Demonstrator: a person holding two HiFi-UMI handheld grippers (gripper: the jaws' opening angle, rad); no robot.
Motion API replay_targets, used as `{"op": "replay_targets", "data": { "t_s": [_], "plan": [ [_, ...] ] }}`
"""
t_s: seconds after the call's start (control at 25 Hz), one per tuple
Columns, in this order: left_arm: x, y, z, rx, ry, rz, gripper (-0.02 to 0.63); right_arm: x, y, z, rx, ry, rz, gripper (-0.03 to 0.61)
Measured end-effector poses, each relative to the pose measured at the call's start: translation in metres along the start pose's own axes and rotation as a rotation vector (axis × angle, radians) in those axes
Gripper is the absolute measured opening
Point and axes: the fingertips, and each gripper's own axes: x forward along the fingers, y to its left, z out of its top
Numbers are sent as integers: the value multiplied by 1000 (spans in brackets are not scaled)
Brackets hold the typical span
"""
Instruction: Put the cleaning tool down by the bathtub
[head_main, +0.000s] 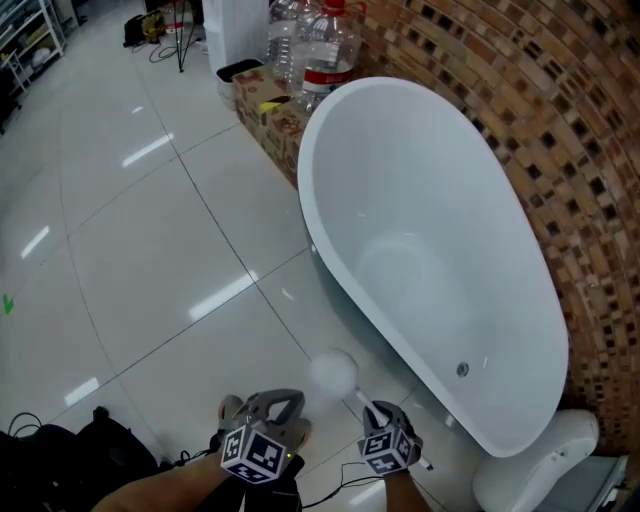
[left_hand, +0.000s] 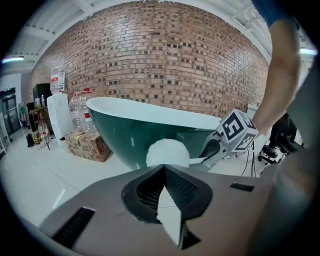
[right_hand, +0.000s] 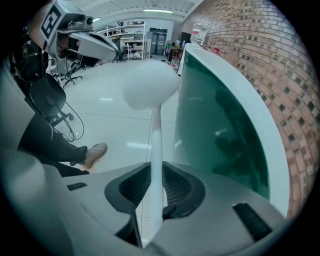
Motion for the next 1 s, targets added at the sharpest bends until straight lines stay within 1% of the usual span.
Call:
{"op": "replay_targets", "data": {
  "t_s": [0.2, 0.4, 0.52, 0.64, 0.84, 1.0],
  "plan": [
    [38, 5, -45, 8, 23, -27, 5, 71, -7, -16, -15, 29, -7, 94],
    [70, 19, -75, 0, 36, -13, 5, 126, -6, -28, -28, 49, 17, 94],
    [90, 27, -84, 3, 40, -3, 5, 147, -7, -31, 0, 45, 29, 94],
    [109, 35, -84, 6, 33, -2, 5, 162, -12, -37, 21, 63, 38, 94],
    [120, 37, -91, 16, 38, -28, 5, 182, -17, -43, 1, 112, 61, 94],
    [121, 36, -109, -8, 67, -32, 5, 198, -18, -48, -5, 138, 72, 94]
  ]
}}
